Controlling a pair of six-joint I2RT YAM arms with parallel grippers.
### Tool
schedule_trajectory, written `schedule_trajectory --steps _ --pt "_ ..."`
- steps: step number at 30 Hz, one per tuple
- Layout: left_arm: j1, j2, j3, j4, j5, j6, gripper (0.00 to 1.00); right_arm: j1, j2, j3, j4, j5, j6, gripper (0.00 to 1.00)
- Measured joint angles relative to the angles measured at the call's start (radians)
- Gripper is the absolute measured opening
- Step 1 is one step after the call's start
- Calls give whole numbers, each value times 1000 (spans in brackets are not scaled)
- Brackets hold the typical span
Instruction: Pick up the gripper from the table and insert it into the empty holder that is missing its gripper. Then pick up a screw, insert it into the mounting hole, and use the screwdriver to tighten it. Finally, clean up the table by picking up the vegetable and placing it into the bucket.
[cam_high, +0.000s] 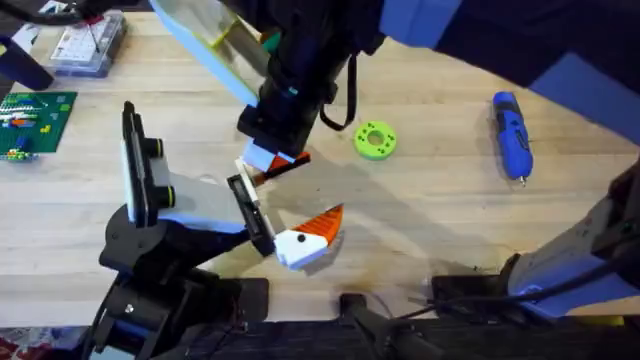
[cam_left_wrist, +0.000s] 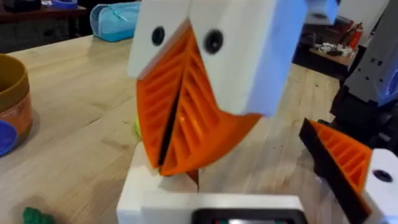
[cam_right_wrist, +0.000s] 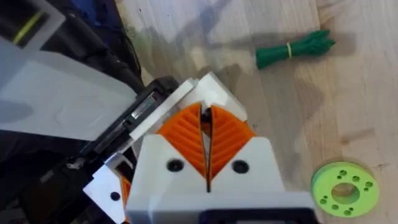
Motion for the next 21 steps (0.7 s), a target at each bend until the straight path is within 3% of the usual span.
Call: schedule_trajectory --steps 13,15,20,21 --pt "0 0 0 0 0 0 996 0 0 0 -1 0 0 3" --pt "0 0 0 0 0 0 996 1 0 0 -4 -5 2 134" --pt "2 1 0 1 -8 -11 996 1 0 5 -13 16 0 888" --pt "2 1 0 1 -8 -10 996 -6 0 5 -13 21 -3 958"
